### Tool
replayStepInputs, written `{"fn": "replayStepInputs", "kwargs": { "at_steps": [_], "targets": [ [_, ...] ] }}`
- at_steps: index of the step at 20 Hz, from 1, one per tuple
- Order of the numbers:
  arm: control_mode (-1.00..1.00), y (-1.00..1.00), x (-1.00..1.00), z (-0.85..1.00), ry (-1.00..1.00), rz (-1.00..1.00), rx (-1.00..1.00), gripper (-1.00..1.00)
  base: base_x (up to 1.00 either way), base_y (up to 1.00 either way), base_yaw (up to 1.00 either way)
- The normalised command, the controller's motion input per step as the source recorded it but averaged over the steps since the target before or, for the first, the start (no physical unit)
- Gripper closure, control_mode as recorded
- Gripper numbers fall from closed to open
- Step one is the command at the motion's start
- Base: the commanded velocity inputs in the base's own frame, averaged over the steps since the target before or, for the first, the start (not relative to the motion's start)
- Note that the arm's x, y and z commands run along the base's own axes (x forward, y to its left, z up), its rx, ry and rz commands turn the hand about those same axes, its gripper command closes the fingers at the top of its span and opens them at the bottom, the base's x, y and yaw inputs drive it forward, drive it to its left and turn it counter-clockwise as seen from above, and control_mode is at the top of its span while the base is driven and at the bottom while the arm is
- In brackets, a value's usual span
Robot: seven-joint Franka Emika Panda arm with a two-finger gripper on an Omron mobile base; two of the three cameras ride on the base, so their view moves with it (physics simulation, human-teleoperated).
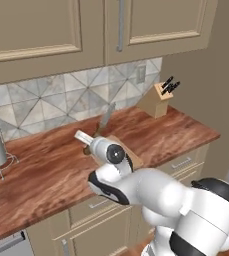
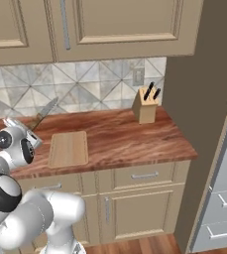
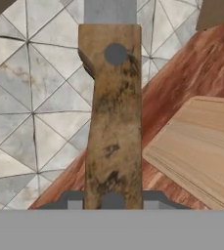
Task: Pick up the knife from the drawer and place it on the cutting board. Then place the meat from the plate to the cutting board.
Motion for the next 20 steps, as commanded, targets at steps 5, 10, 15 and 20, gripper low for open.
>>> {"fn": "replayStepInputs", "kwargs": {
  "at_steps": [5,10,15,20],
  "targets": [
    [1.00,0.00,0.00,0.00,0.00,0.00,0.00,1.00,0.24,-0.21,0.00],
    [-1.00,-0.02,0.17,0.08,0.31,-0.08,0.00,1.00,0.00,0.00,0.00],
    [-1.00,-0.16,0.34,0.22,0.73,-0.05,0.00,1.00,0.00,0.00,0.00],
    [-1.00,-0.05,0.05,-0.03,0.16,0.00,-0.01,1.00,0.00,0.00,0.00]
  ]
}}
